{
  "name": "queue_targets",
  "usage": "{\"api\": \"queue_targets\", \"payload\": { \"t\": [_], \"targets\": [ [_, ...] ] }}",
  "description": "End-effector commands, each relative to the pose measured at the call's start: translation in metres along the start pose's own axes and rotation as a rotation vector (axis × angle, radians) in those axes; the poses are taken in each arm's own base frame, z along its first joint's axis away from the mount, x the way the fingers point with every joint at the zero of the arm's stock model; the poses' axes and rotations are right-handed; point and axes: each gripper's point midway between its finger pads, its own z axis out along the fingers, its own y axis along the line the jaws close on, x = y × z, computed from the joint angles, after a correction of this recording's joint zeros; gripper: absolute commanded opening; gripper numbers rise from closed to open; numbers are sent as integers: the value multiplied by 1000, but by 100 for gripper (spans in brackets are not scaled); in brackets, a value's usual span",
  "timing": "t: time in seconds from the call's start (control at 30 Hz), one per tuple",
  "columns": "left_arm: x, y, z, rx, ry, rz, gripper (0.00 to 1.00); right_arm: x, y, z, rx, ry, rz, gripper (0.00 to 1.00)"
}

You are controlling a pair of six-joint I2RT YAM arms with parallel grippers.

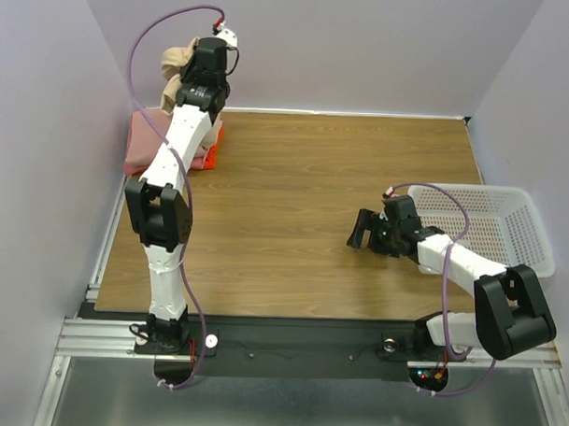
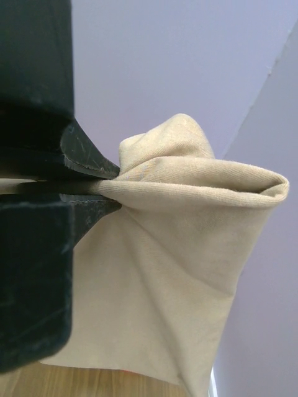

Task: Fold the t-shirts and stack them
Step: Neatly place the folded tshirt to the corner

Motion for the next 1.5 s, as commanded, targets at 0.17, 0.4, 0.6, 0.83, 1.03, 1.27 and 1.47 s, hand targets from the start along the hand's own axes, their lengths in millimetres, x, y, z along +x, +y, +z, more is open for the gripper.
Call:
{"api": "queue_targets", "payload": {
  "t": [0.17, 0.4, 0.6, 0.83, 1.03, 1.27, 1.47],
  "targets": [
    [-14, 61, -4, 65, -110, -145, 0, -6, -2, 6, 21, -7, -12, 100],
    [25, 29, 38, 113, -33, -82, 0, -9, -8, 6, 56, -23, -10, 100],
    [57, 24, 75, 105, 21, -89, 0, -13, -9, 6, 73, -38, -11, 100],
    [91, 38, 105, 14, 85, -115, 0, -15, -11, 7, 88, -39, -7, 100],
    [108, 31, 118, 12, 117, -121, 56, -16, -14, 8, 105, -37, -5, 100],
    [97, 42, 114, -20, 100, -179, 98, -18, -11, 6, 96, -37, -11, 100],
    [35, 41, 74, 14, -17, -313, 98, -21, -3, -2, 60, -56, 2, 100]
  ]
}}
